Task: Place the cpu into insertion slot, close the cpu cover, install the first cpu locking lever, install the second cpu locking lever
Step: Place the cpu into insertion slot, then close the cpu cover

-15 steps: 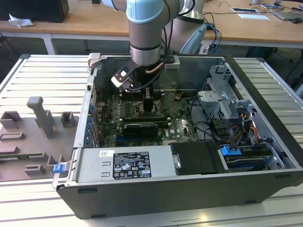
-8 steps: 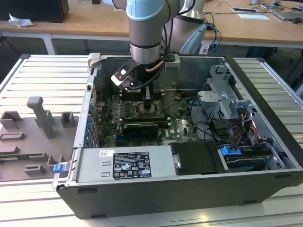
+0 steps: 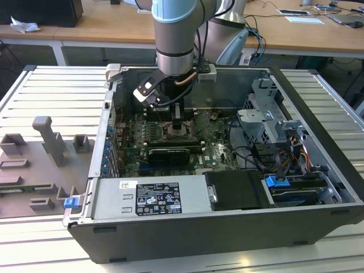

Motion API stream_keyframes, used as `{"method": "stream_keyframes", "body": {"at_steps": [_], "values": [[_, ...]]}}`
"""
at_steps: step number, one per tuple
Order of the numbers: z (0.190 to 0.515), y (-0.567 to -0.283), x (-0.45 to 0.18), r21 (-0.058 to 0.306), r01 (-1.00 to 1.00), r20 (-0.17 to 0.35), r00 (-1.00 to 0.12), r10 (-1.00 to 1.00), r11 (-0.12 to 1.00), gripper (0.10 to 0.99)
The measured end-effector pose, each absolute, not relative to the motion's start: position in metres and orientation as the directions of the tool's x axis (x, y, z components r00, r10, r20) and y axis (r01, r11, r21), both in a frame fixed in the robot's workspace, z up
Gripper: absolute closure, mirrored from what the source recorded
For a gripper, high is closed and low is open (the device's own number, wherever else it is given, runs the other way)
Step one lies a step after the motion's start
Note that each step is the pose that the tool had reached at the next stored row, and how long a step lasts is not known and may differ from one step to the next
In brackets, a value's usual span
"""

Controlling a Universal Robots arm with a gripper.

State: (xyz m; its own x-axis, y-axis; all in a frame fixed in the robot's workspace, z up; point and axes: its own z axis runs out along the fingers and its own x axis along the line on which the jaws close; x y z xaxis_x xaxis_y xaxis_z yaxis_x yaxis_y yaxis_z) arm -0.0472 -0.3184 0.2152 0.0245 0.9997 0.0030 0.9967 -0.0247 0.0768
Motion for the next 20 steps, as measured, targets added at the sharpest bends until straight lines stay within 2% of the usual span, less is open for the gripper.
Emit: {"method": "stream_keyframes", "body": {"at_steps": [11, 20], "values": [[0.218, -0.318, -0.039, 0.065, 0.998, 0.002, 0.025, 1.000, -0.025, 0.980], [0.254, -0.318, -0.037, 0.060, 0.998, 0.001, 0.025, 1.000, -0.025, 0.980]]}}
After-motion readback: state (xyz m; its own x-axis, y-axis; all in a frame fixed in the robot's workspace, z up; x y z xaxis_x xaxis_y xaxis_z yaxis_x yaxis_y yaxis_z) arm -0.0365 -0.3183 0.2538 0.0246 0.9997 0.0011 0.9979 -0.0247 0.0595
